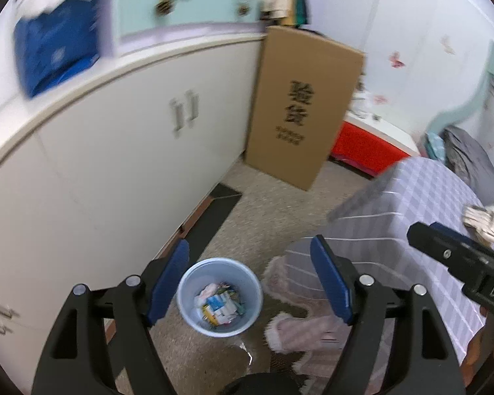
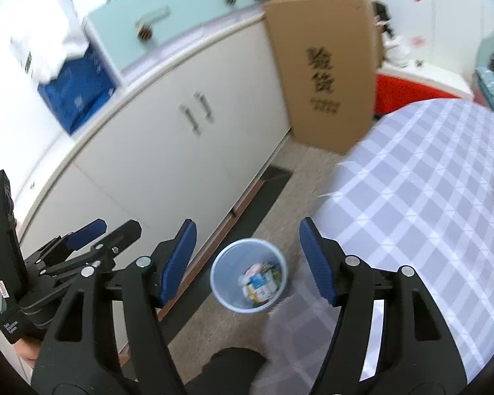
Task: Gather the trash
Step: 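Open the right gripper over the bin and move both grippers back to the table, then grasp the beige paper bag with the left gripper while the right gripper grasps the yellow-white medicine box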
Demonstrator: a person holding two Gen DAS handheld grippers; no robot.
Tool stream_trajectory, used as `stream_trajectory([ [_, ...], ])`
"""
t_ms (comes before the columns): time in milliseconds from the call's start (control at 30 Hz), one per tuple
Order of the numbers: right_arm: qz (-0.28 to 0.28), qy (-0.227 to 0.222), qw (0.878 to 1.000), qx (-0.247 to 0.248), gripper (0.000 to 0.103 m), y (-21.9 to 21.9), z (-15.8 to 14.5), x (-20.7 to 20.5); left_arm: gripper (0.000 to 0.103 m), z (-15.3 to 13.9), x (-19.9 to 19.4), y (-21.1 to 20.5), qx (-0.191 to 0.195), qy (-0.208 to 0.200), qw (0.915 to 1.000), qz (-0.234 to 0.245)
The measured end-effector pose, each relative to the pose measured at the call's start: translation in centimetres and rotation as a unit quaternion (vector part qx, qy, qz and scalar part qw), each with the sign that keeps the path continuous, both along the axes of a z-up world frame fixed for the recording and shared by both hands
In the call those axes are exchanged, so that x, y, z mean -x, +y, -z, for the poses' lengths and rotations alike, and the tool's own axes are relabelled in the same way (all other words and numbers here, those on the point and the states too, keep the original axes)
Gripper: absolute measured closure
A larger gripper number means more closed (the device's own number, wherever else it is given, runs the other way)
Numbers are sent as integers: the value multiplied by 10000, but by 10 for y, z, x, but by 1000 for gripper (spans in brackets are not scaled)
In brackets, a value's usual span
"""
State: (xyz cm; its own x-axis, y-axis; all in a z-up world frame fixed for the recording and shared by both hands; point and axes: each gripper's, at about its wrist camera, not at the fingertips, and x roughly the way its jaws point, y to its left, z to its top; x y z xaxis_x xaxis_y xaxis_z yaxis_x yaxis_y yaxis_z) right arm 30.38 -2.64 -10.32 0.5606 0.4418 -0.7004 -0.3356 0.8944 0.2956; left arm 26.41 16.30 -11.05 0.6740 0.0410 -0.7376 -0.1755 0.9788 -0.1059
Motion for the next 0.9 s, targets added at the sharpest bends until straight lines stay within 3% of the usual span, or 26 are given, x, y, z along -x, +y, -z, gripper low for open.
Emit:
stream_trajectory([
  [167,516,-389,9979,-77,37,-85,-23,23,28,-23,2,-85,-230,-206,9971,691],
  [267,1004,-626,9930,-67,36,-143,-31,38,28,-33,4,-149,-327,-352,9903,1303],
  [467,2079,-809,9737,-460,34,-273,-35,67,28,-43,8,-283,-506,-623,9661,2456],
  [733,3051,-650,9431,-1151,33,-395,-8,84,28,-40,-4,-399,-702,-647,9452,3122],
  [900,3304,-482,9285,-1623,33,-430,14,79,28,-33,-16,-445,-1003,-654,9391,3220],
])
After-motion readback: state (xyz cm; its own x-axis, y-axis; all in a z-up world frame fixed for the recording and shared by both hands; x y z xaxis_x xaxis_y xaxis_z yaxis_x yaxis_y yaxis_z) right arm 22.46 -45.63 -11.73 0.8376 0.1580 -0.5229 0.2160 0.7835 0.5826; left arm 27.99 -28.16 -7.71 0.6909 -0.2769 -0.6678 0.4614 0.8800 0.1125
